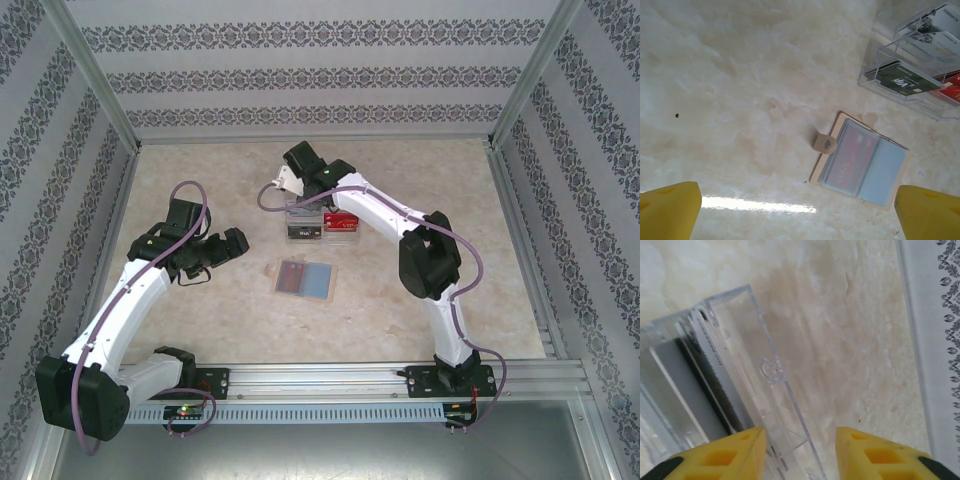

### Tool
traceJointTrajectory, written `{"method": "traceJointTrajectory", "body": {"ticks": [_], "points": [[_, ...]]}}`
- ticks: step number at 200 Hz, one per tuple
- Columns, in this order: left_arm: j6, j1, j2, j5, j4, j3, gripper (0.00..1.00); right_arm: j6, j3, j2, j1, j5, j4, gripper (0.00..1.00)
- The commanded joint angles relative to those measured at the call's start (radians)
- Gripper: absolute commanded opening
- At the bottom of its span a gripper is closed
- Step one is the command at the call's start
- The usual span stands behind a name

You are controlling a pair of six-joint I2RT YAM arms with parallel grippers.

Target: Take the credit cards out of the card holder

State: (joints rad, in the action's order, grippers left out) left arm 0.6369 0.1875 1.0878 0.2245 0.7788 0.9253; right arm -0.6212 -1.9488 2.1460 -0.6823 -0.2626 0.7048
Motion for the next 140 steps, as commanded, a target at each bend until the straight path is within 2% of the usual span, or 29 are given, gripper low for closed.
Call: {"method": "traceJointTrajectory", "body": {"ticks": [1,14,25,140], "points": [[-0.002,-0.014,-0.010,0.009,-0.001,-0.015,1.00,0.034,0.033,-0.084,0.001,0.108,0.029,0.50],[-0.002,-0.014,-0.007,0.012,-0.003,-0.016,1.00,0.029,0.057,-0.083,-0.005,0.124,0.043,0.58],[-0.002,-0.015,-0.005,0.014,-0.004,-0.015,1.00,0.030,0.066,-0.071,-0.010,0.116,0.058,0.60],[-0.005,-0.016,-0.001,0.019,0.003,-0.010,1.00,0.062,0.007,0.044,-0.011,-0.028,0.034,0.64]]}}
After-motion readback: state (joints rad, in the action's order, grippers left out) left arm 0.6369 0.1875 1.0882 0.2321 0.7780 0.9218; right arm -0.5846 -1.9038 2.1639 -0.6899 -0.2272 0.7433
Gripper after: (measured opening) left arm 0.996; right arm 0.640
